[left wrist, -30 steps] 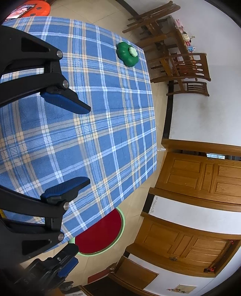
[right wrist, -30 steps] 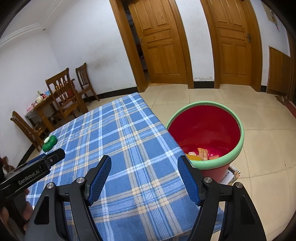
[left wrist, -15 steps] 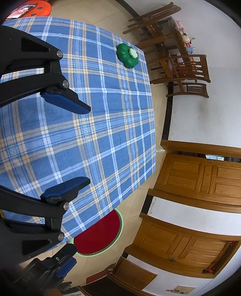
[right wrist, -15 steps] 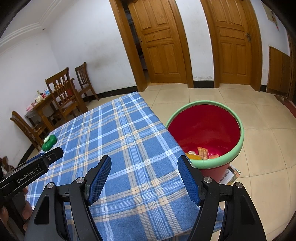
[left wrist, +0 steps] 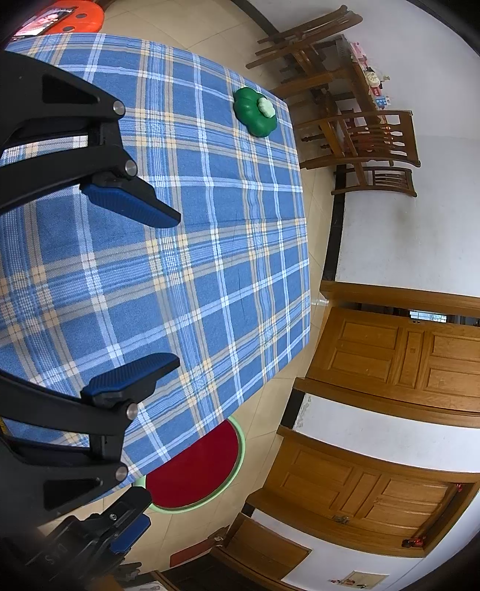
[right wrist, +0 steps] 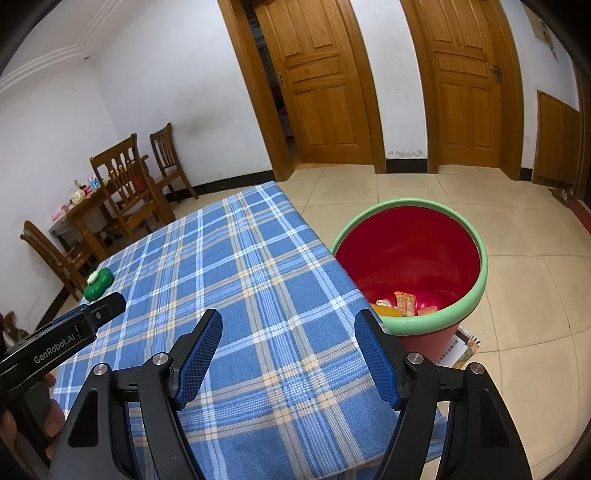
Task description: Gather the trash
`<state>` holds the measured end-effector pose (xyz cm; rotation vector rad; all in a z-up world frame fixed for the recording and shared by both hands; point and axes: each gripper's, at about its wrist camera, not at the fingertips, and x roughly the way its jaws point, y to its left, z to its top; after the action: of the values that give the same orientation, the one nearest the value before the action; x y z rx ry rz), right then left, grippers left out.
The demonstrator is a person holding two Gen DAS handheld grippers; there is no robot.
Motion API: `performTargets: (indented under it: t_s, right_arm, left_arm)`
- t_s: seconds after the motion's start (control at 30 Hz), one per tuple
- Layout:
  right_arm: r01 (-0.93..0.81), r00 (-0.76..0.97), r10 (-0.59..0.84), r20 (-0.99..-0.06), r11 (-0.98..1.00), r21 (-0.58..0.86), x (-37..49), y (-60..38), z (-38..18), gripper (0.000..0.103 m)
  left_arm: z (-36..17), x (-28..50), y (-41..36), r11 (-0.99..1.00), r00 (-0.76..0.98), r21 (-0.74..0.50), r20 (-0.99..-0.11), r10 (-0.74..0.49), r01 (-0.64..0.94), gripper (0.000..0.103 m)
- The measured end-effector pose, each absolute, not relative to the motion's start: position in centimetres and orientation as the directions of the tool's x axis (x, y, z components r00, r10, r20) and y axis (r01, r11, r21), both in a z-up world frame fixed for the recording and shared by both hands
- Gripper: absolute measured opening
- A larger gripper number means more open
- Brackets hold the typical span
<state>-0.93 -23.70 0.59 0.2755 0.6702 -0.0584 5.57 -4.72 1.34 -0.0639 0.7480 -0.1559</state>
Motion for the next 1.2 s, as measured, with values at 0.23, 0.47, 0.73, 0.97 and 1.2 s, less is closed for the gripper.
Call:
performTargets:
  t_s: [0.23,0.47,0.73,0.97,1.2]
  right_arm:
    - [0.142,0.783,0.035,-0.621,0.962,0.233,-0.91,-23.71,0.62,0.075]
    - [0.141,0.783,0.036,-0.621,0.962,0.234,-0.90,-23.69,0.64,0.075]
    - [0.139,0.783,0.038,-0.621,0.962,0.234,-0.87,-23.71,0.68,0.075]
    - [0.139,0.783,0.038,-0.621,0.962,0.235,-0.90,-23.69,0.61,0.075]
    - [0.136,0.785,0.037,-0.619,0.963,0.231,-1.14,-23.30,0.53,0.075]
  left_arm:
    - [1.36,5.58,-4.70,0.986,0.722,-0.113,-0.672,-0.164,0.119,0.070]
    - [1.35,5.59,-4.68,0.986,0.723,-0.114,-0.671,-0.164,0.119,0.070]
    - [1.42,5.61,-4.63,0.987,0.724,-0.114,-0.671,-0.163,0.117,0.070]
    - [1.51,5.64,-4.38,0.986,0.726,-0.115,-0.668,-0.164,0.117,0.070]
    - [1.68,5.60,-4.18,0.986,0.729,-0.118,-0.665,-0.166,0.116,0.070]
